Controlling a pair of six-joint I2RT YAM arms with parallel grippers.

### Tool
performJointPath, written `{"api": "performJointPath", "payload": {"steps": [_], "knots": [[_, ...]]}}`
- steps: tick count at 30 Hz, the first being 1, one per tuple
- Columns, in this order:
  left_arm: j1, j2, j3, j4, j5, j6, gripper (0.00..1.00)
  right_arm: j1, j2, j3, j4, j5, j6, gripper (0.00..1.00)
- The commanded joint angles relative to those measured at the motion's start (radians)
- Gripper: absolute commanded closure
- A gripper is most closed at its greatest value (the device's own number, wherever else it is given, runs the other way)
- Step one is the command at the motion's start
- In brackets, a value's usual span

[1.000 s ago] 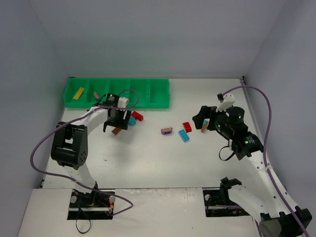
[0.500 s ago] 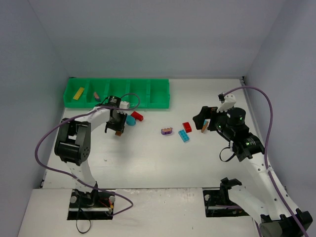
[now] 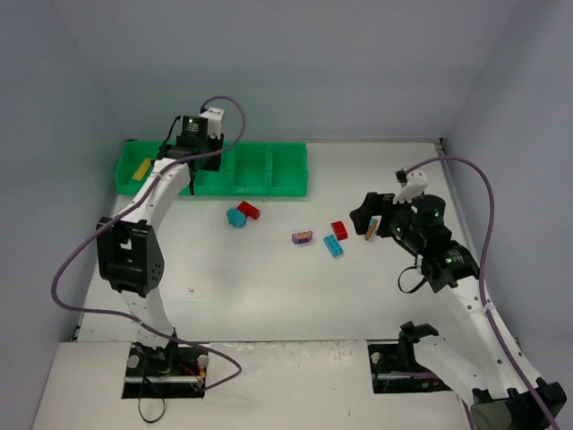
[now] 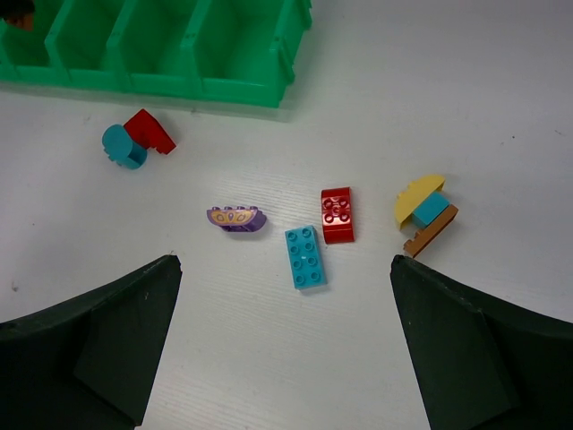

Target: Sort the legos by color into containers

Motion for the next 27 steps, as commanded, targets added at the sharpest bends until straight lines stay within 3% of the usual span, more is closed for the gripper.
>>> {"api": "performJointPath", "payload": {"steps": [1,3,8,12,13,15,20,27], "knots": [[0.050,0.093,0.112,0.057,-0.042,-0.026,0.98,0.001,-0.009,0.000,0.050,0.024,-0.011,0.00],[0.075,0.151,0.182,0.063,-0.019,-0.039,0.97,0.001,-0.012,-0.004,0.050,0.027,-0.009,0.00],[0.090,0.257,0.311,0.074,-0.007,-0.043,0.73,0.001,-0.012,-0.010,0.050,0.037,-0.009,0.00],[0.100,0.289,0.347,0.072,0.021,-0.043,0.57,0.001,-0.005,-0.009,0.050,0.041,-0.009,0.00],[0.100,0.292,0.347,0.074,0.021,-0.043,0.47,0.001,-0.003,-0.009,0.050,0.042,-0.008,0.00],[0.101,0.292,0.353,0.069,0.022,-0.041,0.40,0.001,0.000,-0.007,0.050,0.042,-0.011,0.00],[0.089,0.205,0.293,0.068,0.050,-0.046,0.33,0.001,0.011,0.000,0.050,0.036,-0.005,0.00],[0.037,-0.022,-0.018,0.043,0.197,0.002,0.31,0.002,0.022,0.000,0.052,0.013,-0.009,0.00]]}}
